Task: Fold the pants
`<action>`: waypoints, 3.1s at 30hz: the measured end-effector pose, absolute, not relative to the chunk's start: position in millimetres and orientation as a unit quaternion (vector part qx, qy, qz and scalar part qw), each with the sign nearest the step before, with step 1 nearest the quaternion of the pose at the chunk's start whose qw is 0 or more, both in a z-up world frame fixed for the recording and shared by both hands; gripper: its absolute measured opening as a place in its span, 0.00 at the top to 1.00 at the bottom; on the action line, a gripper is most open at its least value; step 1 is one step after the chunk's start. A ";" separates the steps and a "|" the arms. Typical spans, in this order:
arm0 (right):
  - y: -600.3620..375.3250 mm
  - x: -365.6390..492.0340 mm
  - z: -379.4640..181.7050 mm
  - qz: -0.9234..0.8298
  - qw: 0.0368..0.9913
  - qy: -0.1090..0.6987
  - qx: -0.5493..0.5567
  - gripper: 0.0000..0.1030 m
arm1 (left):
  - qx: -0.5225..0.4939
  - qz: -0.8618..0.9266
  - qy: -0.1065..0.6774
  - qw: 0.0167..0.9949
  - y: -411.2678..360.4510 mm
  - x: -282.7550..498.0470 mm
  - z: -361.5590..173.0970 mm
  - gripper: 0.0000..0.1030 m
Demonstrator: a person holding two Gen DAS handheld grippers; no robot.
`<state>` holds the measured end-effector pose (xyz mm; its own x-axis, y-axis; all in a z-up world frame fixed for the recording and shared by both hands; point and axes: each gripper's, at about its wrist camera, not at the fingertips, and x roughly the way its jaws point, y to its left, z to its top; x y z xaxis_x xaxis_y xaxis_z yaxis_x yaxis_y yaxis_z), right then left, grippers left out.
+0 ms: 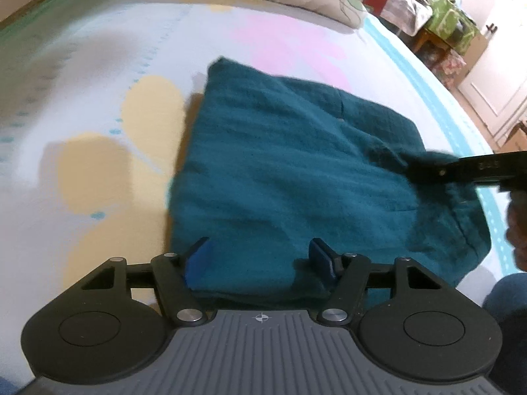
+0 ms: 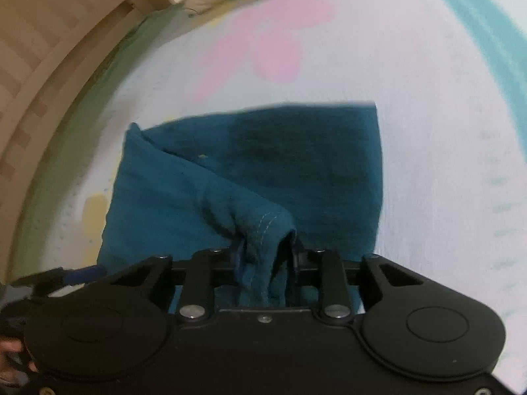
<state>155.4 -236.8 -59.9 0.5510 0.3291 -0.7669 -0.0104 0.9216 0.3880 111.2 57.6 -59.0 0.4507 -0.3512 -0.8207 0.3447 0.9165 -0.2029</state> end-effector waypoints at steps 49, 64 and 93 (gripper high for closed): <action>-255.8 106.6 -65.9 -0.040 0.823 0.394 0.408 0.79 | 0.018 -0.189 0.487 0.852 52.9 123.6 -41.9 0.39; -251.7 87.5 -49.7 -0.139 0.846 0.411 0.308 0.41 | 0.052 -0.200 0.494 0.844 36.4 134.7 -55.6 0.39; -225.3 140.9 -102.1 -0.059 0.884 0.435 0.162 0.03 | 0.065 -0.182 0.463 0.865 51.2 173.4 -79.7 0.30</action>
<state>140.9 -225.3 -102.1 0.6147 0.0366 -0.7879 0.2450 0.9407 0.2348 173.4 51.2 -79.7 0.5059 -0.2543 -0.8242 0.3746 0.9255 -0.0556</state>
